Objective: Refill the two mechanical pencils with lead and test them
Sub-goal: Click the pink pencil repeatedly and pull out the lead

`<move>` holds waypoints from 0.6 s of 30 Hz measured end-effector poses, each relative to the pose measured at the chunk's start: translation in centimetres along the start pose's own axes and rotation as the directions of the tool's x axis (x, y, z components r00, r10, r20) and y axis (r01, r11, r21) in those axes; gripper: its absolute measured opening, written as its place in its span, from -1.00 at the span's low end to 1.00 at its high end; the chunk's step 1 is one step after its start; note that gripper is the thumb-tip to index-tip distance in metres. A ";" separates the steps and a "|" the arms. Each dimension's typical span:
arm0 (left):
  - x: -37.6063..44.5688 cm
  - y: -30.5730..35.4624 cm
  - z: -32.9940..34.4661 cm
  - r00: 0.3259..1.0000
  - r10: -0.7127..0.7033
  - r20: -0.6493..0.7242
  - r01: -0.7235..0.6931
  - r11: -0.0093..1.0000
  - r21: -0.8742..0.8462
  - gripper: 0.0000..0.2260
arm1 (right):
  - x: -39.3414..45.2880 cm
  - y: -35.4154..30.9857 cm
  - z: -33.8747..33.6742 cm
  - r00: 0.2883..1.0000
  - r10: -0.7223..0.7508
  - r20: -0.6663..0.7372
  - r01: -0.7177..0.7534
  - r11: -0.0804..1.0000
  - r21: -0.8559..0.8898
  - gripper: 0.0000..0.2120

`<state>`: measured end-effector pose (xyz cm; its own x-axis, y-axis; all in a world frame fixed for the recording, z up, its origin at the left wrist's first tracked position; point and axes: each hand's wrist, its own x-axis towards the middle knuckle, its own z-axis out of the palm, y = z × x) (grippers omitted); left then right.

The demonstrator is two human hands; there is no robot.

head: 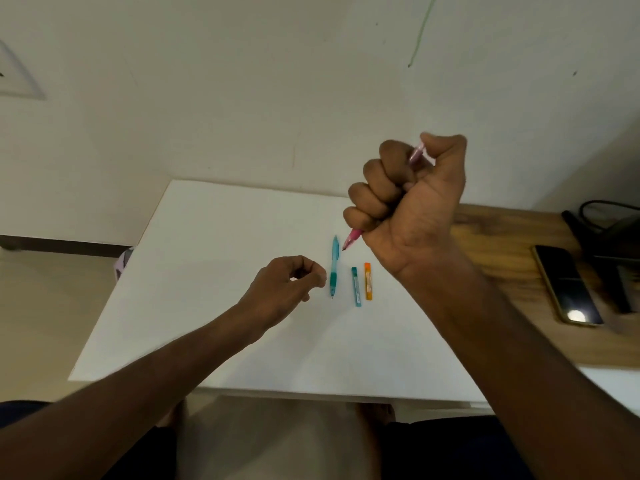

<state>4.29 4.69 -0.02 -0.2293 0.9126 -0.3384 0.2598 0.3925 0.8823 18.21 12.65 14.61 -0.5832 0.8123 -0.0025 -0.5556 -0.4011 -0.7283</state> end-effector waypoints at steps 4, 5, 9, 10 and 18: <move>0.0 0.2 -0.2 1.000 -0.002 -0.006 0.002 1.000 0.002 -0.87 | 0.1 0.7 -0.5 0.999 0.039 0.035 -0.039 0.999 -0.004 -0.58; 0.0 0.2 -0.2 1.000 -0.006 -0.007 0.006 1.000 0.006 -0.86 | 0.1 0.6 -0.4 0.997 0.043 0.058 -0.043 0.999 0.004 -0.58; -0.2 0.6 -0.1 1.000 -0.011 0.010 0.011 1.000 0.022 -0.85 | 0.0 -0.4 0.5 0.998 -0.016 0.059 0.020 0.997 -0.069 -0.58; -0.3 0.7 -0.1 1.000 -0.007 0.016 0.007 0.999 0.033 -0.85 | -0.1 -0.7 0.7 0.998 -0.012 0.061 0.017 0.996 -0.090 -0.58; -3.5 3.0 -0.7 0.999 0.036 0.027 -0.039 0.995 0.094 -0.86 | -2.8 -3.7 5.9 0.995 -0.054 0.083 0.066 0.987 -0.149 -0.53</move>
<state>5.18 2.56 4.09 -0.1948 0.9290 -0.3147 0.3553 0.3659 0.8602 18.41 9.35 21.42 -0.5997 0.7947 0.0939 -0.4980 -0.2788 -0.8211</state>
